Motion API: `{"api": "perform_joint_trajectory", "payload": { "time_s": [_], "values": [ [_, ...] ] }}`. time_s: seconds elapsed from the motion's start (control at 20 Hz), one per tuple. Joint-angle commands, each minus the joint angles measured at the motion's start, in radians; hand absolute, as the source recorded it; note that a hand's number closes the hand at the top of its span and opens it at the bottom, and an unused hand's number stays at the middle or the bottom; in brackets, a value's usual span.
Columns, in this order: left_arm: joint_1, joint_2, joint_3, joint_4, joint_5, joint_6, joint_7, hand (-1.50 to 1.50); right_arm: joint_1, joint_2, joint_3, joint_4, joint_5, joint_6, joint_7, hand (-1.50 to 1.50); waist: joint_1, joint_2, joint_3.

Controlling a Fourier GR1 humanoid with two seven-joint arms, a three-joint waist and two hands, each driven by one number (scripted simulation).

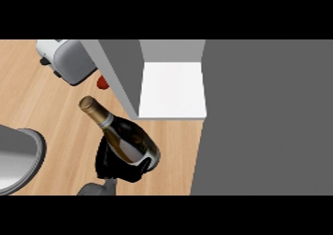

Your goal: Pick up the wine, place it into the cabinet and close the cabinet

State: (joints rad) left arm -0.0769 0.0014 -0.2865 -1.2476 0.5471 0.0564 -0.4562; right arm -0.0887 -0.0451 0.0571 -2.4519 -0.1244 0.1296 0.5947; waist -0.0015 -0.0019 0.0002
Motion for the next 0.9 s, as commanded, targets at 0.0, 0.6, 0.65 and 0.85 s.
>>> {"api": "perform_joint_trajectory", "payload": {
  "time_s": [0.0,0.6,0.65,0.85],
  "values": [
    [0.0,-0.001,-0.081,-0.042,0.047,0.088,0.035,1.5,-0.1,-0.018,-0.043,-0.037,-0.088,-0.05,0.129,-1.5,0.001,0.001,-0.001],
    [-0.248,-0.001,-0.191,0.343,0.306,0.191,-0.196,1.5,0.026,0.002,0.004,-0.037,-0.05,0.012,0.015,-1.5,-0.01,0.003,-0.001],
    [-0.201,-0.001,-0.214,0.273,0.292,0.213,-0.204,1.5,0.052,0.004,-0.023,0.029,-0.069,0.045,-0.069,-1.5,-0.006,0.003,0.0],
    [-0.241,-0.001,-0.256,0.372,0.354,0.176,-0.285,1.5,-0.027,-0.028,-0.048,-0.027,-0.098,0.013,0.05,-1.5,-0.006,0.003,-0.001]
  ]
}}
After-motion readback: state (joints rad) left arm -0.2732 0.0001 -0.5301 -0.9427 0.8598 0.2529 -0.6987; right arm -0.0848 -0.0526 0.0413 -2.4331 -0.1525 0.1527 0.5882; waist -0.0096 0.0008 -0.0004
